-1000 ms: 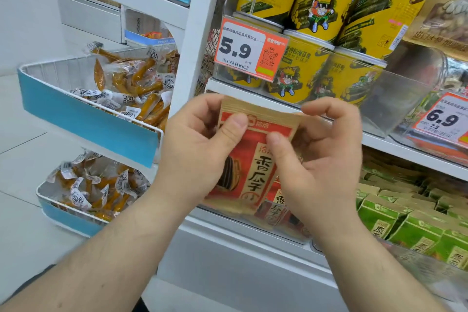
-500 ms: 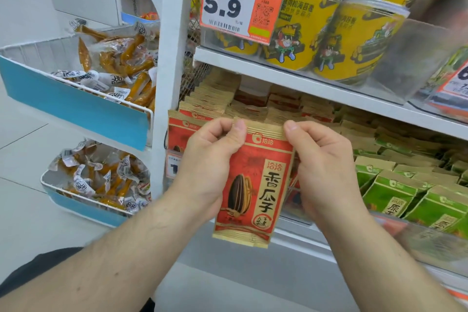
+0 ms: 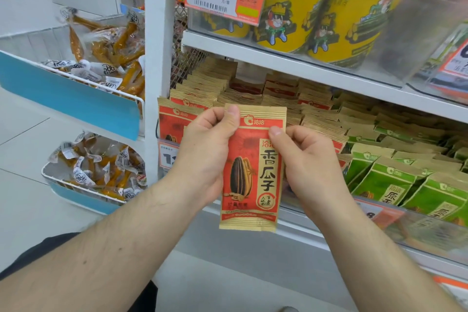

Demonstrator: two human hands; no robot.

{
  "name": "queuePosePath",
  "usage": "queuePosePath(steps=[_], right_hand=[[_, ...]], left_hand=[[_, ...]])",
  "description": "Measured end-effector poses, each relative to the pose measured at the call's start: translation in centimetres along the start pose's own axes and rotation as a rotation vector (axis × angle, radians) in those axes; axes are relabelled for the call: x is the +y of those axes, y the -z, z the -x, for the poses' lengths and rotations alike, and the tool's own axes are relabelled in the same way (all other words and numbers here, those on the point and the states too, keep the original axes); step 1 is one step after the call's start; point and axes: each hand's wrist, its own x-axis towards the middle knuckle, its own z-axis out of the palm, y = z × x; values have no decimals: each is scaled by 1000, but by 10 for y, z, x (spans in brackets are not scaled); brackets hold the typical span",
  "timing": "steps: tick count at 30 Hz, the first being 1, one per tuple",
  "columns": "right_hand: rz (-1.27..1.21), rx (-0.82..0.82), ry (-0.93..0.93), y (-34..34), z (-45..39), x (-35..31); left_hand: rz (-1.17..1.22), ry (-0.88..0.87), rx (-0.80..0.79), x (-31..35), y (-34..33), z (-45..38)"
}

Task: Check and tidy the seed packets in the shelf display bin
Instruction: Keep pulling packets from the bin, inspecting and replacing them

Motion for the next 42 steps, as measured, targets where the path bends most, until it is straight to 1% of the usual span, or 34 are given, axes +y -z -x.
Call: queuePosePath(steps=[2,3,6,8,9,11,14,15,20,24,27,32,36,38,39,41,42], right_hand=[[60,32,38,3,0,2],[55,49,49,4,-1,2],[-57,88,36,9,-3,0],[-97,102,14,9,-5,0],[-114,81,-3,9,-5,-1],[-138,-34,-45,11,-3,-2],[-44,-251,-98,16,1,-4],[-20,-292,-105,17,2,-3],[-101,-312,-103,18,5,-1],[-112,-335,-87,18,5,-2],[-117,-337,-44,18,8,-4],[-105,-357,107,16,15,-8],[-123,-366,139,16,16,-11],[-126,-332,136,15,18,-13],[-111,-278,141,13,19,-13],[15,-78,222,9,21,-11],[151,52,323,8,21,-9]], left_hand=[[-31,7,-37,1,1,0],[-84,12,-74,0,3,0],[-304,45,-219,-3,6,4],[-353,53,-246,-5,7,5],[-350,41,-234,-5,8,5],[-309,6,-188,-4,10,3],[-205,-31,-128,2,11,1],[-186,-29,-125,4,12,1],[-196,56,-222,11,15,3],[-150,41,-249,13,15,5],[-137,-6,-261,13,16,6],[-120,-193,-301,12,19,5],[-104,-232,-349,12,20,6],[-121,-208,-333,13,20,5],[-153,-192,-301,13,19,4],[-268,-183,-190,11,19,1],[-330,-203,-132,10,19,-1]])
